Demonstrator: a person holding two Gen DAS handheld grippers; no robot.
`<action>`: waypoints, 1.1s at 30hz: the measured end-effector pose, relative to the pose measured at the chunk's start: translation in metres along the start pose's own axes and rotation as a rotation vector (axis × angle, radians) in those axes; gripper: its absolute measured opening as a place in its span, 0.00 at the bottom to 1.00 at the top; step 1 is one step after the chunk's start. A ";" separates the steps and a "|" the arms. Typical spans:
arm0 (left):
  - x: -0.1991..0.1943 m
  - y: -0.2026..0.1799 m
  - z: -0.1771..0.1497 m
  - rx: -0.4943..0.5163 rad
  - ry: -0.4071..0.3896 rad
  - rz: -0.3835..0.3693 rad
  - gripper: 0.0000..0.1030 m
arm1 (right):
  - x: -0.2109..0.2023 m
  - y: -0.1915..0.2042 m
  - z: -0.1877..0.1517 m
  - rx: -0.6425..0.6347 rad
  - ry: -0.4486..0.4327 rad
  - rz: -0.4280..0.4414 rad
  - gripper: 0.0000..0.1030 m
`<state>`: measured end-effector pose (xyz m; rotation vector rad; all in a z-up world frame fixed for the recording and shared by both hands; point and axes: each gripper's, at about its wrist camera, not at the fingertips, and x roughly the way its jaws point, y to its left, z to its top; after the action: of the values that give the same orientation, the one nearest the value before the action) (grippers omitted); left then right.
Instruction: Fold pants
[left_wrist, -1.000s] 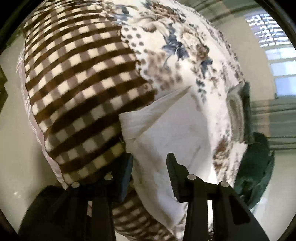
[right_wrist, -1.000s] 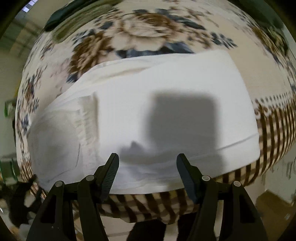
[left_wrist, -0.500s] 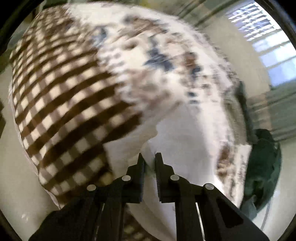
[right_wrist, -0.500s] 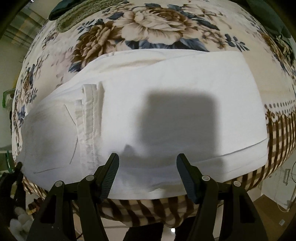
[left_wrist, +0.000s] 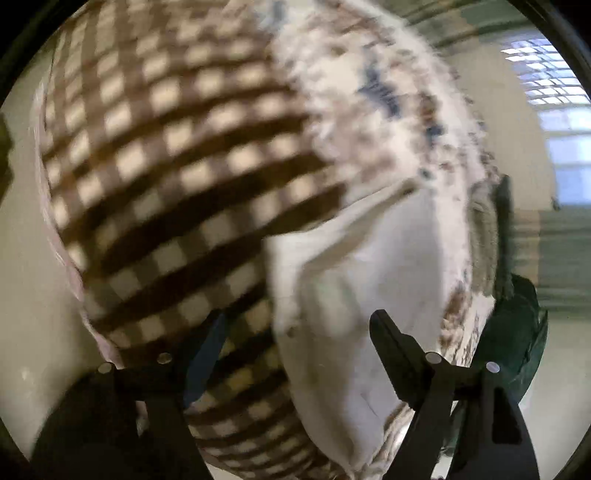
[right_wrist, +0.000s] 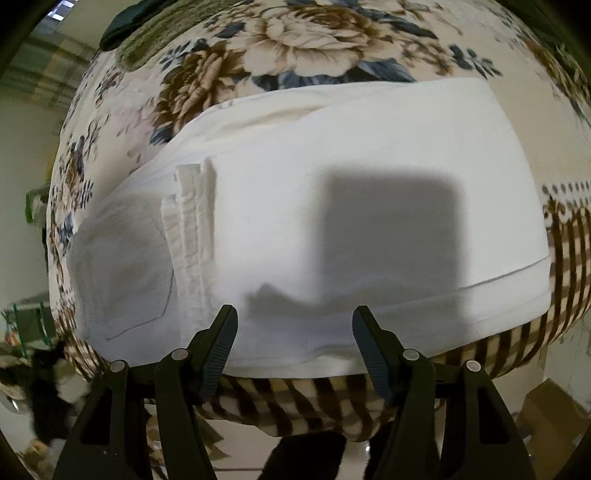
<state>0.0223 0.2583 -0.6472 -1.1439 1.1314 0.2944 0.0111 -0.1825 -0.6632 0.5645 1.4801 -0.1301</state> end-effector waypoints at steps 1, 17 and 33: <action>0.010 0.003 0.004 -0.031 0.010 -0.010 0.76 | 0.000 -0.003 0.001 0.019 0.001 0.025 0.66; -0.005 -0.010 -0.017 -0.043 -0.225 -0.013 0.36 | 0.002 -0.018 0.011 0.008 -0.036 0.107 0.65; 0.010 -0.026 -0.005 -0.038 -0.336 -0.058 0.44 | -0.008 -0.059 0.034 -0.070 0.024 0.178 0.65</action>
<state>0.0422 0.2392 -0.6404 -1.1095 0.7990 0.4463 0.0166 -0.2499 -0.6726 0.6400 1.4448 0.0676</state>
